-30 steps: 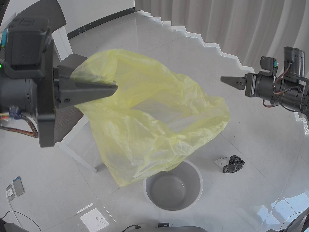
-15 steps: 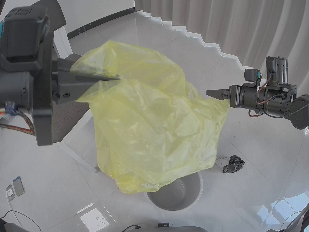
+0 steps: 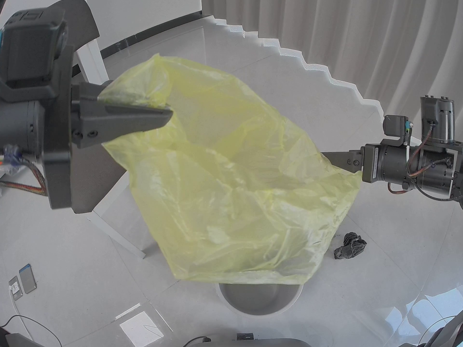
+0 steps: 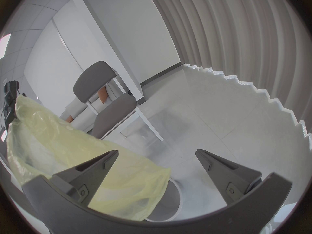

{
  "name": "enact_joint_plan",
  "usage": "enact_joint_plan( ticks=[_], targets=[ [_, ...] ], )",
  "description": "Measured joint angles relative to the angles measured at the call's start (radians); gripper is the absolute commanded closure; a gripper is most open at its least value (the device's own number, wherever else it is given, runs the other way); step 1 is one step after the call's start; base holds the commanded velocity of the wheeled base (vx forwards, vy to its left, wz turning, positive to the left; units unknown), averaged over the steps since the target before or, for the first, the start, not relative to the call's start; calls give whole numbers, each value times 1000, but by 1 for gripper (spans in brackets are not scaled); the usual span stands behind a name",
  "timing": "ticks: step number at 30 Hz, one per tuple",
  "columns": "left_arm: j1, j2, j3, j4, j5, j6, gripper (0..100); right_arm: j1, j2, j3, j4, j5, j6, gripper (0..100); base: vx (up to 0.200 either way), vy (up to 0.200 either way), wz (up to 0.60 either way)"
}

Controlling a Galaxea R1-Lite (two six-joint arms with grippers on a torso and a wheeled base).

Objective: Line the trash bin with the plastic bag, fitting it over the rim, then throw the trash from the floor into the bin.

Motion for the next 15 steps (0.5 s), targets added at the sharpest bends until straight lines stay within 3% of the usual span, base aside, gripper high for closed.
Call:
enact_joint_plan(
  ticks=[15],
  targets=[
    [55, -37, -26, -14, 0, -4, 100, 14, -125, 123, -5, 1, -8, 0, 0, 0, 0]
  ],
)
